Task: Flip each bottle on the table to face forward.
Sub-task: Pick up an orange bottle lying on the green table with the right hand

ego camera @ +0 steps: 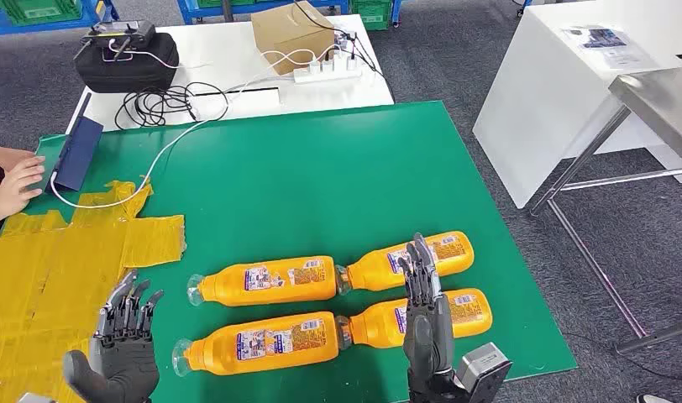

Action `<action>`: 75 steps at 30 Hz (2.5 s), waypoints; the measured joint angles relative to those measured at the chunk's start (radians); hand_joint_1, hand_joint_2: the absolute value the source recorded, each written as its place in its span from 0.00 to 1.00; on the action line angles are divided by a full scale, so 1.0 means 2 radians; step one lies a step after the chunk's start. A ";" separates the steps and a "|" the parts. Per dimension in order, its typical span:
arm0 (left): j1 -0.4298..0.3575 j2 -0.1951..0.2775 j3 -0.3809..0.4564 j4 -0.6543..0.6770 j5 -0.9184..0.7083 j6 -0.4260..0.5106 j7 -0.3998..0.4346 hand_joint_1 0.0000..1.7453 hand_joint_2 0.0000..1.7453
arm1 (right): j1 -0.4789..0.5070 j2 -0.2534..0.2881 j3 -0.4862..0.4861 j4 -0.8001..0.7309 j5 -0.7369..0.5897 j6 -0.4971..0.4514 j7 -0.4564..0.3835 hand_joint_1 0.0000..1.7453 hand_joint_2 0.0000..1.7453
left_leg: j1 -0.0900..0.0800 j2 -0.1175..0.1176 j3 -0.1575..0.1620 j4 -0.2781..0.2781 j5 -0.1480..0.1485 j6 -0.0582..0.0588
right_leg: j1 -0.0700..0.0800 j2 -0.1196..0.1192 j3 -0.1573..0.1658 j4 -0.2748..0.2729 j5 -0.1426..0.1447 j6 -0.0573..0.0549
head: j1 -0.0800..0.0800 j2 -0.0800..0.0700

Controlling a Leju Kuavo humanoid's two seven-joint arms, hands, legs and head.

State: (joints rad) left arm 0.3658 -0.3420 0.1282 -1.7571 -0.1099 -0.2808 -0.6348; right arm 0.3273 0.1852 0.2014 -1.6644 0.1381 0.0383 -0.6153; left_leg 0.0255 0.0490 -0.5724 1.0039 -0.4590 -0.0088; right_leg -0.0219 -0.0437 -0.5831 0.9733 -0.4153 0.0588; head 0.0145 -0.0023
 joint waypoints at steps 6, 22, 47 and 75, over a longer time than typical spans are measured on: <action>0.000 0.000 0.000 0.000 -0.003 0.005 0.004 0.00 0.00 | 0.003 0.002 -0.001 0.000 -0.004 0.006 -0.003 0.00 0.00 | 0.000 0.000 0.000 0.000 0.000 0.000 | 0.000 0.000 0.000 0.000 0.000 0.000 | 0.000 0.000; 0.000 0.000 0.000 0.003 -0.004 0.006 0.005 0.00 0.00 | 0.004 0.002 -0.002 0.000 0.002 0.009 -0.006 0.00 0.25 | 0.000 0.000 0.000 0.000 0.000 0.000 | 0.000 0.000 0.000 0.000 0.000 0.000 | 0.000 0.000; -0.037 0.004 -0.016 0.064 -0.011 -0.011 0.009 0.00 0.00 | -0.112 -0.104 0.253 0.065 0.289 -0.081 0.221 0.00 1.00 | 0.000 0.000 0.001 0.000 0.000 0.000 | 0.000 0.000 0.001 0.000 0.000 0.000 | 0.000 0.000; -0.047 0.023 -0.037 0.090 0.000 -0.004 0.011 0.00 0.00 | -0.184 -0.148 0.314 0.149 0.381 -0.012 0.303 0.00 1.00 | 0.000 0.000 0.001 0.000 0.000 0.000 | 0.000 0.000 0.001 0.000 0.000 0.000 | 0.000 0.000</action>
State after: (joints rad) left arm 0.2714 -0.2955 0.0540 -1.5764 -0.1096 -0.2897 -0.6124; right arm -0.0399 -0.1100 0.8289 -1.3656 0.8999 0.0152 -0.0095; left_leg 0.0256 0.0487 -0.5701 1.0040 -0.4581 -0.0088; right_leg -0.0219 -0.0437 -0.5802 0.9735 -0.4149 0.0588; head 0.0145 -0.0023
